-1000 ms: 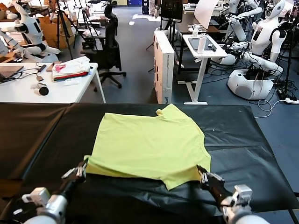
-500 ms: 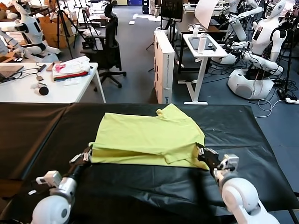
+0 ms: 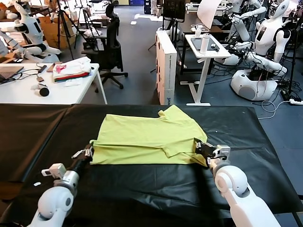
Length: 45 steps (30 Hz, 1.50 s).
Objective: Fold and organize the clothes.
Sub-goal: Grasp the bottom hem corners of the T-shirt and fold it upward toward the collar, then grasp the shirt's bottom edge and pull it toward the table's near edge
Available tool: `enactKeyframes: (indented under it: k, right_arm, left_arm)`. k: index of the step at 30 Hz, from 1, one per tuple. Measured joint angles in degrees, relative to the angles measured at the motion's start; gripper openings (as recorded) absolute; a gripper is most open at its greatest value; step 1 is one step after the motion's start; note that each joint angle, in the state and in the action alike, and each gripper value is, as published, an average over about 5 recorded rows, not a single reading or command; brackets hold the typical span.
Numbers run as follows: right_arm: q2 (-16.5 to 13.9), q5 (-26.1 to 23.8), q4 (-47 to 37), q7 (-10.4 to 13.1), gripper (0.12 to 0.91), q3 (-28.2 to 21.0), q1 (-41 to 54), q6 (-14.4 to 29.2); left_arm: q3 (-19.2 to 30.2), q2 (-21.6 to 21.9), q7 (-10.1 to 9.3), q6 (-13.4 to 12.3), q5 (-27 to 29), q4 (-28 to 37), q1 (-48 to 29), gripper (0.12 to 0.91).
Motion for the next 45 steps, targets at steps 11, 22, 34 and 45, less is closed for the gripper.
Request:
enactKeyframes:
  k: [11, 22, 34, 45]
  right_arm:
    - [-2.9, -0.6, 4.87, -3.03, 0.726, 2.63, -3.85, -0.71]
    - [-9.55, -3.98, 15.07, -4.4, 0.907, 7.69, -15.7, -1.28]
    - [-12.44, -6.09, 17.08, -5.96, 0.905, 8.65, -22.16, -1.32]
    - [-13.3, -6.66, 16.25, -6.2, 0.406, 7.57, -22.58, -1.2]
  left_arm:
    - [-0.57, 0.61, -0.07, 0.19, 0.78, -0.89, 1.1, 0.507]
    - [-2.27, 0.61, -1.39, 1.6, 2.36, -6.55, 7.87, 0.905]
    - [-2.12, -1.39, -1.5, 2.73, 4.43, -8.77, 12.53, 0.907]
    - [-2.02, -1.69, -1.37, 2.29, 4.41, -8.9, 13.63, 0.492]
